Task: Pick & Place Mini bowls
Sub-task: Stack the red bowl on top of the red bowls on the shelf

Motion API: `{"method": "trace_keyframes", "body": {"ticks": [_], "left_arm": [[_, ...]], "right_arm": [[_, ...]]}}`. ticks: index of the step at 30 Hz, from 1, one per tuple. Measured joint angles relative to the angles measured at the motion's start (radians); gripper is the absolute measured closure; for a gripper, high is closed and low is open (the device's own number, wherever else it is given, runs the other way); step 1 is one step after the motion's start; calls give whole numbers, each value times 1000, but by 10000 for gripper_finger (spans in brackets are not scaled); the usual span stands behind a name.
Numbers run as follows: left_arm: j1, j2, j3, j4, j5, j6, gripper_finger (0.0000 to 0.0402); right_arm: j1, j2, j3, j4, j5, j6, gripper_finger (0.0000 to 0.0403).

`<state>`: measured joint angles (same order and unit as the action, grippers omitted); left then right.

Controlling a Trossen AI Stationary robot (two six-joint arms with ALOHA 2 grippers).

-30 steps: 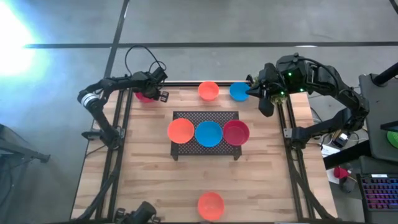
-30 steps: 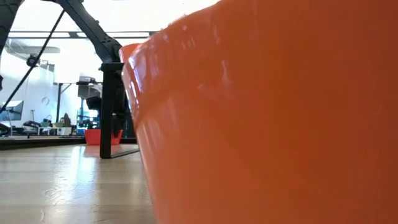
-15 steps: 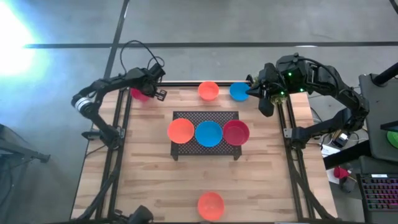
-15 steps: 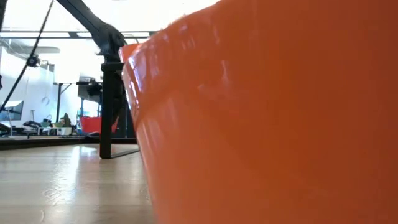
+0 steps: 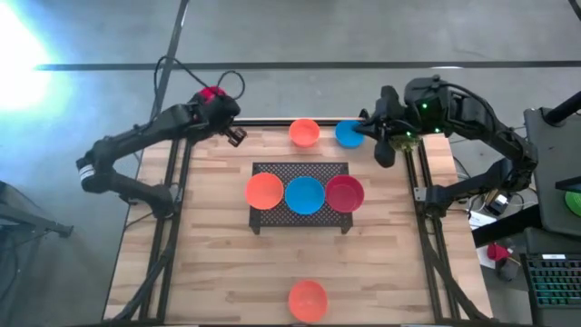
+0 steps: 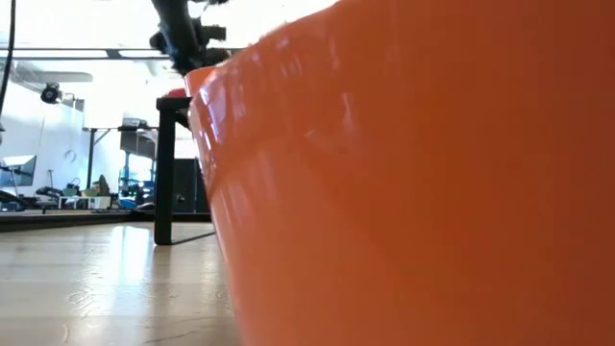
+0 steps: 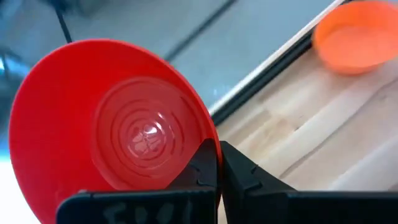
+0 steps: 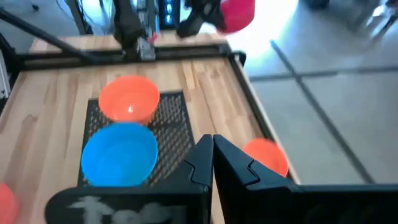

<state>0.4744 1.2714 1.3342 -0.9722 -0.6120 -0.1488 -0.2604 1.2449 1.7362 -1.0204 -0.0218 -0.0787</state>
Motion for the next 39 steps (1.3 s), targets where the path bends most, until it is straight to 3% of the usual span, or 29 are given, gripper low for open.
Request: {"method": "trace_keyframes", "body": {"ticks": [6, 9, 16, 25, 39], "left_arm": [[-219, 7, 57, 35, -158, 193, 401], [-314, 19, 57, 87, -183, 328, 401], [-467, 101, 56, 144, -334, 587, 401], [-496, 227, 88, 152, -373, 743, 401], [-500, 258, 217, 152, -346, 810, 401]], "right_arm": [[0, 0, -77, 198, 0, -34, 394], [0, 1, -137, 298, 0, -46, 394], [0, 3, -223, 468, 22, -94, 394], [3, 78, -215, 486, 22, -117, 384], [2, 249, -99, 562, 88, -153, 254]]}}
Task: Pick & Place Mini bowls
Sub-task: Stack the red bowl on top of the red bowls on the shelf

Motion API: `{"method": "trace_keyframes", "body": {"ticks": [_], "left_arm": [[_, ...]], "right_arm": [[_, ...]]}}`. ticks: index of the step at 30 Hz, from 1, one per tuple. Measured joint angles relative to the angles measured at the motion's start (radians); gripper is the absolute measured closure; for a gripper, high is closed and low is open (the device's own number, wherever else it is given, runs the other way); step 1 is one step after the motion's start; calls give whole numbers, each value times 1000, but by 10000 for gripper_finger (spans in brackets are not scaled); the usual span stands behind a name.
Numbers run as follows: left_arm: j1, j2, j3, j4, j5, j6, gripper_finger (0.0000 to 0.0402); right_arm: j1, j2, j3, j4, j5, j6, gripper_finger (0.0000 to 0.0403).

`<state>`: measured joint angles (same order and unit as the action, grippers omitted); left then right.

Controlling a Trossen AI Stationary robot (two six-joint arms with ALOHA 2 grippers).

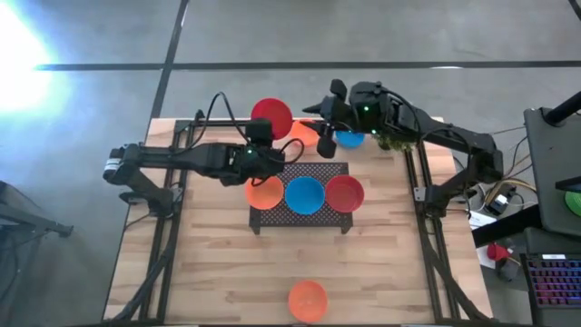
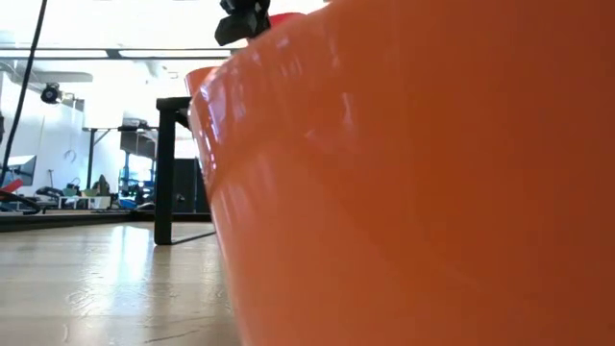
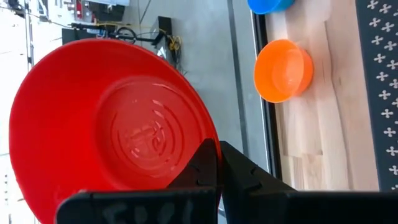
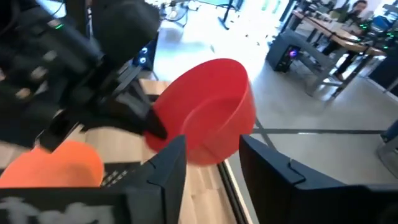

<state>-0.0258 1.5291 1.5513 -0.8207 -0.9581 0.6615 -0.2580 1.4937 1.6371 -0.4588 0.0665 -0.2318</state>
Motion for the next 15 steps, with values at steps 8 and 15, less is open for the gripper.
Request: {"method": "trace_keyframes", "body": {"ticks": [8, 15], "left_arm": [[-11, 0, 0, 10, -4, 43, 401], [-31, 0, 0, 18, -16, 81, 401]], "right_arm": [[-8, 91, 71, 5, 42, 48, 228], [-13, 159, 127, -3, 44, 72, 227]]}}
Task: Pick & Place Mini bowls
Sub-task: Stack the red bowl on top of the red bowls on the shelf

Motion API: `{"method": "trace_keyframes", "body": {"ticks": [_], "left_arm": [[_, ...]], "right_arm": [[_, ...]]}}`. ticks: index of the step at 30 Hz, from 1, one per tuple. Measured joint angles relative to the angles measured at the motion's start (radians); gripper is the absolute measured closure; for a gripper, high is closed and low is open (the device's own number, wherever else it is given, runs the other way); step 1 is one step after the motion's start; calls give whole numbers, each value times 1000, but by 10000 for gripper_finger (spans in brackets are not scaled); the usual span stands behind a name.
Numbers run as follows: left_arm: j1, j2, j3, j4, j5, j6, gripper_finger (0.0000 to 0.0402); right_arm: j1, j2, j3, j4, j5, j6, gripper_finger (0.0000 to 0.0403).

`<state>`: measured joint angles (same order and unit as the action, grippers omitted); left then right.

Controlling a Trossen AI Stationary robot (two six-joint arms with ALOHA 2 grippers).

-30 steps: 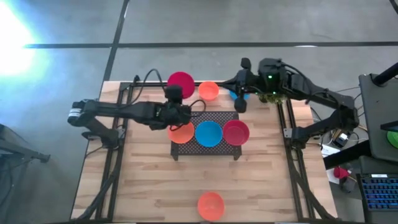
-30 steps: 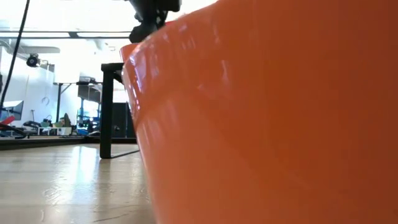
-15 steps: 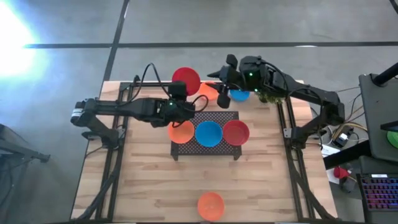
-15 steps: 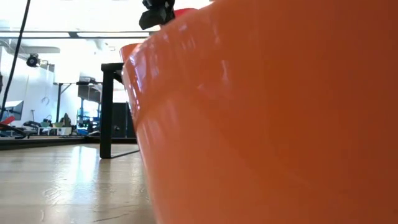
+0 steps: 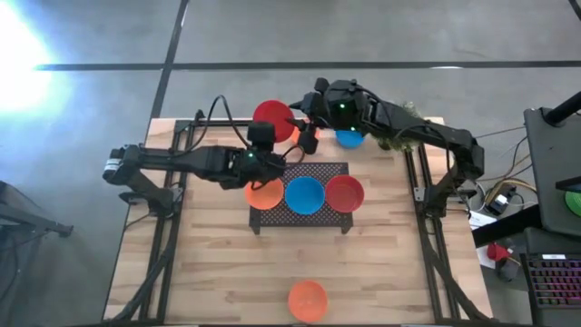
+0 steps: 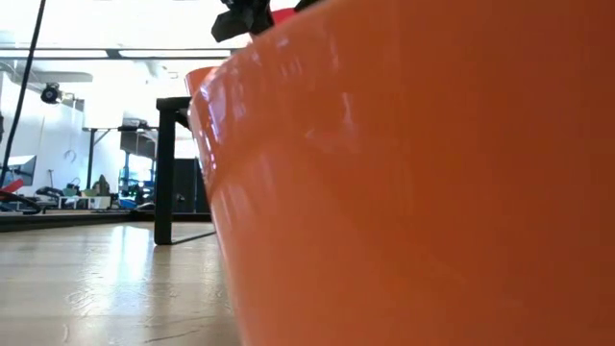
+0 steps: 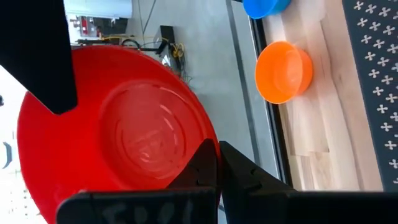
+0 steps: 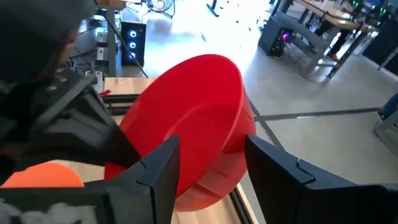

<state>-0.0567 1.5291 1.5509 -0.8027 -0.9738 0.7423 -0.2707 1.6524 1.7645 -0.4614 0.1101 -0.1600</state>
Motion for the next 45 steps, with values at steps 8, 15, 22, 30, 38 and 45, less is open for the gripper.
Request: {"method": "trace_keyframes", "body": {"ticks": [8, 15, 22, 30, 38, 45], "left_arm": [[-21, 0, -1, 6, -42, 5, 401], [-23, 0, -1, 9, -38, 6, 401], [-24, 0, -1, 17, -30, 6, 401], [-25, 0, -1, 17, -31, 0, 382], [-24, 0, -1, 14, -47, -6, 316], [-24, -1, 0, 26, -49, -46, 310]], "right_arm": [[-2, 17, 16, -2, 21, 4, 242], [-3, 17, 16, -3, 29, 85, 345], [-4, 17, 16, -22, 38, 85, 391], [-4, 17, 14, -28, 31, 83, 394], [-13, 16, 14, -43, 42, 86, 395], [-54, -3, 13, -95, 58, 91, 396]]}}
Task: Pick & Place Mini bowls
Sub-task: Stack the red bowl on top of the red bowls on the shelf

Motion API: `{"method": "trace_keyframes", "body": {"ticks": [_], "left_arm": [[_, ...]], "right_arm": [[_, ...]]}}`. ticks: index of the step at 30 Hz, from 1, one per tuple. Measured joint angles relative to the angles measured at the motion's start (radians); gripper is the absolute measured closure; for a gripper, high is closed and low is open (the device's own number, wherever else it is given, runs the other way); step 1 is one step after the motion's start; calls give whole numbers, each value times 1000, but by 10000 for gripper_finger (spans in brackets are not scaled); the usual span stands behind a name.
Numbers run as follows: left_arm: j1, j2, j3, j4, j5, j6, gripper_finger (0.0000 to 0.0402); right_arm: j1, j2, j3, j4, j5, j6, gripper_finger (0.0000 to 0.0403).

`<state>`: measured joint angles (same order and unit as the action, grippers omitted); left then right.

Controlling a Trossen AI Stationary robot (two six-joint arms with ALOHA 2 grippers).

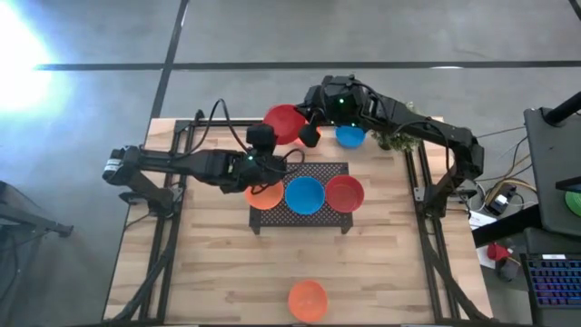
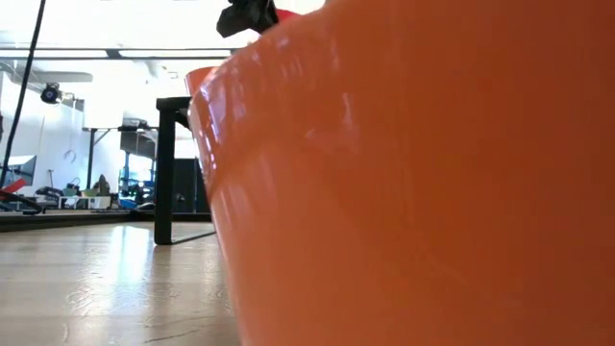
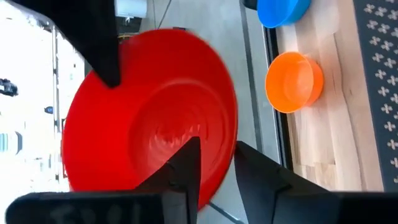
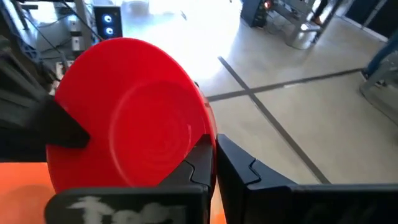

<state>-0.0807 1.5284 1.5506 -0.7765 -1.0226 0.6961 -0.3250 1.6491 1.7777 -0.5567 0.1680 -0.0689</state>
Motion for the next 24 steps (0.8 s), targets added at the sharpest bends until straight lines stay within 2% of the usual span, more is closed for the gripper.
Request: {"method": "trace_keyframes", "body": {"ticks": [11, 18, 20, 24], "left_arm": [[0, -2, 1, 2, -3, -25, 310], [0, -2, 1, 5, -4, -96, 309], [0, -2, 1, 8, -6, -160, 309], [5, -7, 1, 18, -38, -329, 309]], "right_arm": [[-81, -52, 1, -119, 96, -9, 396], [-107, -132, 0, -300, 87, -21, 396], [-107, -164, 0, -366, 52, -30, 396], [-105, -230, 1, -483, -89, -27, 395]]}}
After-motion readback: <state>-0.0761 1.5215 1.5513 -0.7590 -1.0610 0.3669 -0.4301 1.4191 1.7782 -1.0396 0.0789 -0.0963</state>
